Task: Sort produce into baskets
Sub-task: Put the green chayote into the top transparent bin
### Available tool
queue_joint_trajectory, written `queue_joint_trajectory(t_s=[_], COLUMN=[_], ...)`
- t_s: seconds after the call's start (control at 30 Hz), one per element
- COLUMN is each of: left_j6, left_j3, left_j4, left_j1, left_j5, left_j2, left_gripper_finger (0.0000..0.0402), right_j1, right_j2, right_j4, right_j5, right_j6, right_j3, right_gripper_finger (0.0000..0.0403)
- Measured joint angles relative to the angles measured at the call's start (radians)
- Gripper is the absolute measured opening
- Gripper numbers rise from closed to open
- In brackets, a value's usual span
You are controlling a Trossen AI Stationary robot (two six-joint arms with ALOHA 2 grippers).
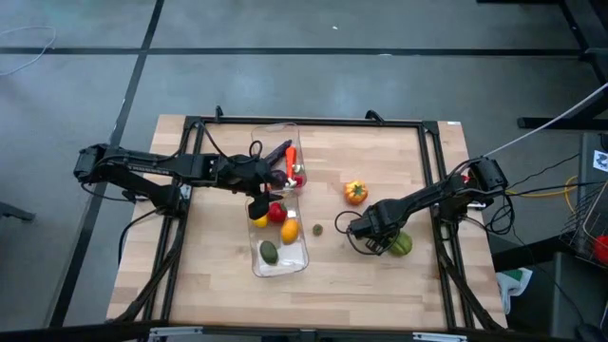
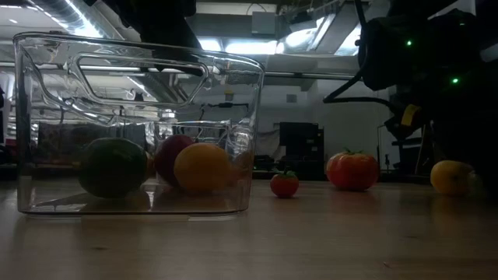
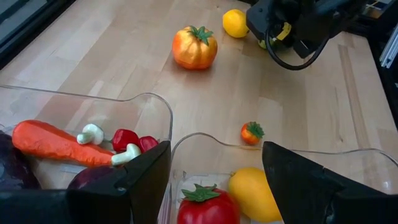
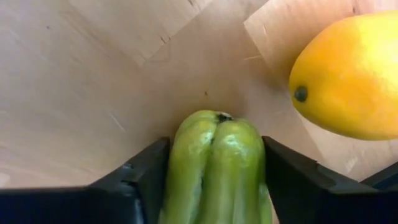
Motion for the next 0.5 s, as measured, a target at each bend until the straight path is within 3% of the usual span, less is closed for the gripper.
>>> queue_joint_trajectory(t_s=[0.13,0.33,0.5], left_j6=[0.000,0.000,-0.001], left_j3=[0.000,0.000,0.000], left_j4=[0.000,0.000,0.000], left_j1=[0.000,0.000,0.000], left_j5=[0.000,0.000,0.000], left_j2=[0.000,0.000,0.000], left_gripper_finger=[0.0250,0.0250,0.0250], right_j1=[0.000,0.000,0.000], right_j2=[0.000,0.000,0.000], right_j4=[-0.006,-0.006,-0.005], right_j5=[-0.022,-0.026,0.038], right_j6=[-0.003,-0.071,-0.147], right_j3=[0.025,0.139,0.273], right_gripper_finger=[0.0207,0.0218,0.0218])
